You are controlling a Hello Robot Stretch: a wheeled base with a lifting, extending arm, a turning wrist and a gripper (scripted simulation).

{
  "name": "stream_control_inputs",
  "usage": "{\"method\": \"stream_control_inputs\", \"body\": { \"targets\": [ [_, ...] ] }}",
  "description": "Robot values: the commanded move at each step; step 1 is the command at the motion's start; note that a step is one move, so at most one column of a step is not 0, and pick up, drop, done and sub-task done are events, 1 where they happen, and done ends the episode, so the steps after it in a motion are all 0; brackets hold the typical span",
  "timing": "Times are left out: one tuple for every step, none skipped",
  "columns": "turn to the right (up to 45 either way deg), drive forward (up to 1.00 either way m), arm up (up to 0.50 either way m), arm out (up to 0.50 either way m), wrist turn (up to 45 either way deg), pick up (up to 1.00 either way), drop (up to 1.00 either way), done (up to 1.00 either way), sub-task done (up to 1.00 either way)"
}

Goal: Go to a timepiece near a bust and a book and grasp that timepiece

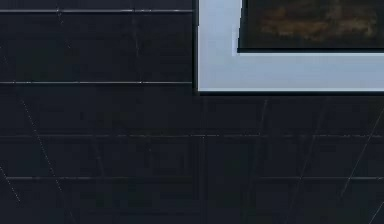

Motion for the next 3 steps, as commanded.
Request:
{"method": "stream_control_inputs", "body": {
  "targets": [
    [45.0,0.00,0.00,0.00,0.0,0.00,0.00,0.00,0.00],
    [45.0,0.00,0.00,0.00,0.0,0.00,0.00,0.00,0.00],
    [0.0,1.00,0.00,0.00,0.0,0.00,0.00,0.00,0.00]
  ]
}}
